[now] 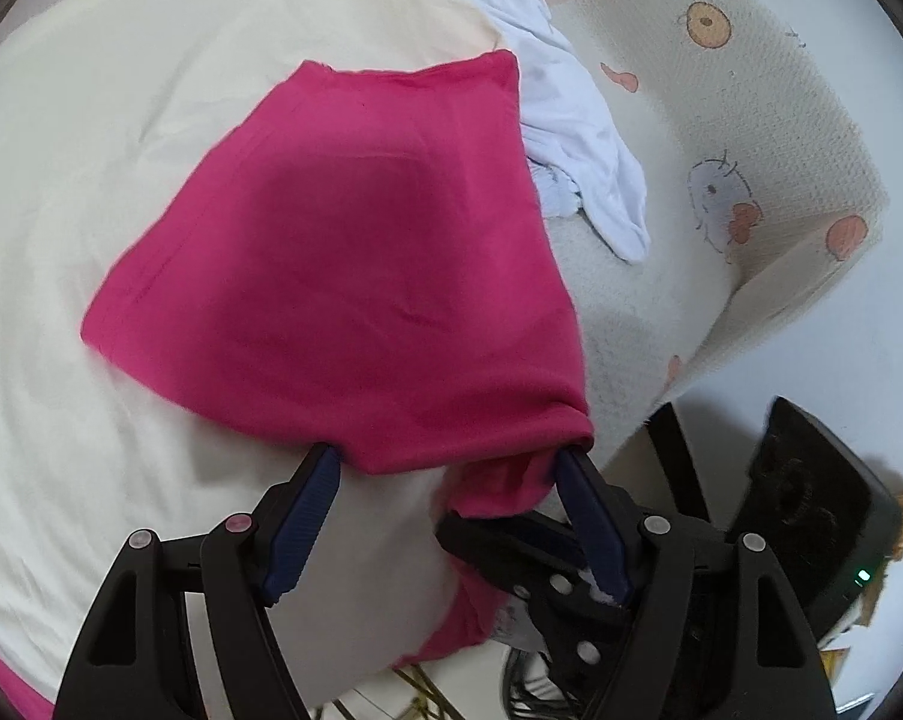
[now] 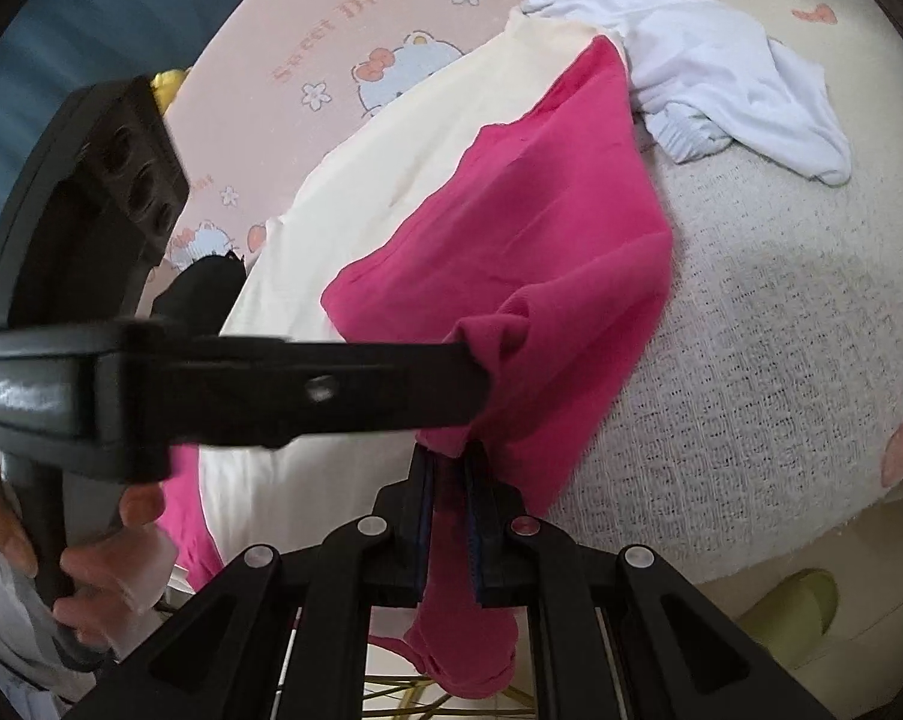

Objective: Fold clothes

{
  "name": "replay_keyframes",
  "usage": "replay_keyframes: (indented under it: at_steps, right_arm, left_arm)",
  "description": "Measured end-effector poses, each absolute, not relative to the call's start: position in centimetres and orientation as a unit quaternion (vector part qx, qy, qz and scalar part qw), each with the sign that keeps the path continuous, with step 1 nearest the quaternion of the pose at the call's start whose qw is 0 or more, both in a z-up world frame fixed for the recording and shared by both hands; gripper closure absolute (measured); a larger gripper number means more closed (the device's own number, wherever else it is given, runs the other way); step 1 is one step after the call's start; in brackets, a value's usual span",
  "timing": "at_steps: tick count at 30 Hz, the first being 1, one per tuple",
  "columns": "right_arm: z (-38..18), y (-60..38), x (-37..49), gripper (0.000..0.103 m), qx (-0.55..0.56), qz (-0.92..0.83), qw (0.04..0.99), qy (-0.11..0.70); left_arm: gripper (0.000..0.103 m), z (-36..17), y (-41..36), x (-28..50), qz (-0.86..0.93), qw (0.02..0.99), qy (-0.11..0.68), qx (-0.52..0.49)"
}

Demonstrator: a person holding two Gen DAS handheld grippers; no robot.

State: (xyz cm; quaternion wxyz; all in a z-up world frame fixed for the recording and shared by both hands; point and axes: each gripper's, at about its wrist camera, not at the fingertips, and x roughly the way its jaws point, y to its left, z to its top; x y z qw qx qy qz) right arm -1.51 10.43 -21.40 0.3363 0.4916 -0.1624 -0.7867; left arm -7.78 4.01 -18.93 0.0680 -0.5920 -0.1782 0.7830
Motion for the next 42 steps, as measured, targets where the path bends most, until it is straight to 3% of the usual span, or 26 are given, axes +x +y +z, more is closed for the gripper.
replay_keyframes:
  at_steps: [2,4,9,14,20,26,29,30,31,35,42]
  right_arm:
    - [-21.2,10.5,-1.3,0.095,0.493,-0.787,0.336,-0.157]
    - [-21.0,10.8,-1.0,0.095,0.496,-0.787,0.334,-0.153]
    - [-20.4,11.7,0.2,0.090,0.500,-0.794,0.319,-0.135]
    - [-20.0,12.3,0.9,0.062,0.492,-0.807,0.305,-0.116]
    - [-19.3,12.4,1.3,0.061,0.471,-0.821,0.304,-0.110]
    - [-19.4,9.8,1.6,0.061,0.452,-0.835,0.309,-0.046]
    - [-19.6,9.3,1.7,0.070,0.447,-0.843,0.298,-0.024]
    - [-19.5,9.4,1.7,0.088,0.448,-0.844,0.295,-0.020]
    - [-19.5,9.6,1.7,0.097,0.451,-0.843,0.293,-0.018]
    - [-19.3,10.2,1.9,0.097,0.459,-0.834,0.306,-0.027]
    - [-19.7,9.8,1.9,0.097,0.481,-0.808,0.335,-0.050]
  left_arm:
    - [0.070,-19.2,3.9,-8.1,0.791,0.046,-0.154,-0.591]
    - [0.086,-19.4,3.8,-8.4,0.795,0.018,-0.121,-0.594]
    - [0.087,-19.6,3.5,-8.3,0.798,0.025,-0.120,-0.590]
    - [0.087,-19.8,3.6,-8.2,0.800,0.027,-0.115,-0.589]
    - [0.086,-19.9,3.4,-8.1,0.803,0.026,-0.121,-0.583]
    - [0.086,-19.2,3.6,-7.7,0.816,0.012,-0.090,-0.571]
    - [0.086,-18.5,4.0,-7.2,0.830,0.000,-0.040,-0.557]
    - [0.086,-18.5,3.9,-7.1,0.831,-0.008,-0.024,-0.556]
    - [0.086,-18.6,3.8,-7.1,0.832,-0.017,-0.007,-0.555]
    - [0.086,-19.0,2.9,-7.0,0.829,-0.052,0.040,-0.555]
    - [0.086,-19.2,-2.3,-6.9,0.829,-0.108,0.015,-0.549]
